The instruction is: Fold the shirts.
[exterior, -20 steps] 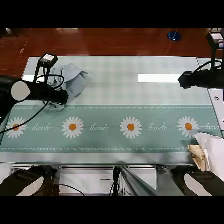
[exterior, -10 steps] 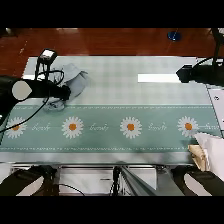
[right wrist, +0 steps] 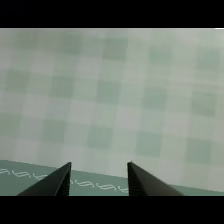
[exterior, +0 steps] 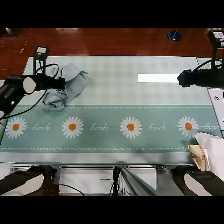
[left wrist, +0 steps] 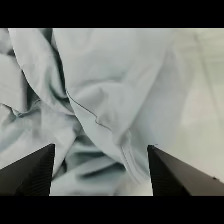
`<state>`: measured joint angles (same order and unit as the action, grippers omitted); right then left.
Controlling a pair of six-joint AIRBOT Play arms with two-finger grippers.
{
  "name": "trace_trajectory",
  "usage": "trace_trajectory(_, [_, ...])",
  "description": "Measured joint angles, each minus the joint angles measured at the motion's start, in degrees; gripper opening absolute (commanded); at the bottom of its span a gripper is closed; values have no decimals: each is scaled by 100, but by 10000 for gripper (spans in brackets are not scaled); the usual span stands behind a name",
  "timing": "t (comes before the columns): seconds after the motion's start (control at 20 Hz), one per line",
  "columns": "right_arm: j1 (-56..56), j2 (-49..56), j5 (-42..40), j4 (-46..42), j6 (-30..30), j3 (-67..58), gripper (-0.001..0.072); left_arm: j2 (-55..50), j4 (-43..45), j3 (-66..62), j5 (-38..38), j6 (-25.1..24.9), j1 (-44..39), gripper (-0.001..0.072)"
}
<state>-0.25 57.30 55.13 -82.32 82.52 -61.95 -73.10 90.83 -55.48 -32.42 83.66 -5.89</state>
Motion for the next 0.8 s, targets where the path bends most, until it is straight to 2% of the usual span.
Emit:
trace_trajectory(0.35, [0,0,291,-151,50,0,423,-1246,-240,-498,538,0,74,716])
trace_trajectory(0.4, [0,0,315,-162,72,0,423,-1392,-308,-577,553,0,81,467])
trace_trajectory(0.45, [0,2,337,-177,92,0,423,-1506,-350,-638,551,2,81,114])
trace_trajectory(0.5, [0,0,363,-175,105,-2,423,-1585,-376,-695,540,2,85,25])
trace_trajectory(0.8, [0,0,551,-184,138,-2,422,-1403,-472,-1556,-400,0,68,24])
